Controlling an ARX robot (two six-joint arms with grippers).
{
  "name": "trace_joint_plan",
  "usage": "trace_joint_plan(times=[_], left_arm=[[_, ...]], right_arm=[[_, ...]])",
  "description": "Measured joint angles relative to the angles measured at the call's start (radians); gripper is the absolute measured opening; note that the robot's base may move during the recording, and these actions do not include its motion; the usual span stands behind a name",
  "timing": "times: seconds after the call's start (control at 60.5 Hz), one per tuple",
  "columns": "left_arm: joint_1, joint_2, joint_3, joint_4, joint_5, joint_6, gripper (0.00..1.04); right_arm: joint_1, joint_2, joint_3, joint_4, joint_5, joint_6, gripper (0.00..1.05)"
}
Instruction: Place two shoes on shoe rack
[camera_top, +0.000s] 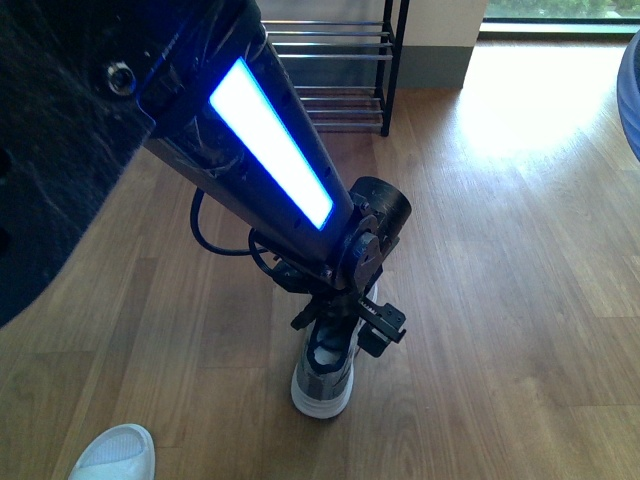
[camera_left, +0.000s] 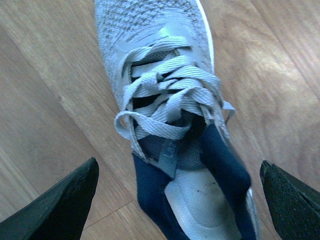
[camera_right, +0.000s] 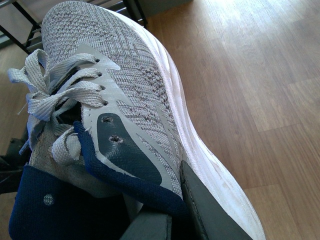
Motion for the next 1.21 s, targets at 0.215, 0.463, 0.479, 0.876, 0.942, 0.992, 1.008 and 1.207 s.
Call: trace_joint_plan(times=[0.215,0.463,0.479,0.876,0.942,0.992,1.008,1.207], left_arm=[[0.01,0.016,0.003,0.005,-0.037,-0.014,0.95],[0.029,0.003,-0.073,0.04,-0.056,-0.027,0.95],[0.031,-0.002,-0.079,0.045,-0.055,-0.029,0.95],[0.03,-0.172,-0.223,0.151,-0.037,-0.044,0.95],[0.032,-0.193,-0.245,0.159,-0.043,-0.043,0.95],[0.034,-0.197,-0.256,0.159,-0.048,-0.042,0.95],[0.036,-0.197,-0.261,0.159,-0.05,-0.042,0.95],[0.058,-0.187,-0.295,0.158,-0.056,-0.043,0.95]], right_arm=[[0.0,0.0,0.0,0.0,0.0,0.0,0.01],[0.0,0.0,0.0,0.0,0.0,0.0,0.01],[0.0,0.0,0.0,0.0,0.0,0.0,0.01],[0.0,0.0,0.0,0.0,0.0,0.0,0.01],[0.0,0.0,0.0,0.0,0.0,0.0,0.01],[0.0,0.0,0.0,0.0,0.0,0.0,0.01],[0.0,0.0,0.0,0.0,0.0,0.0,0.01],[0.0,0.0,0.0,0.0,0.0,0.0,0.01]])
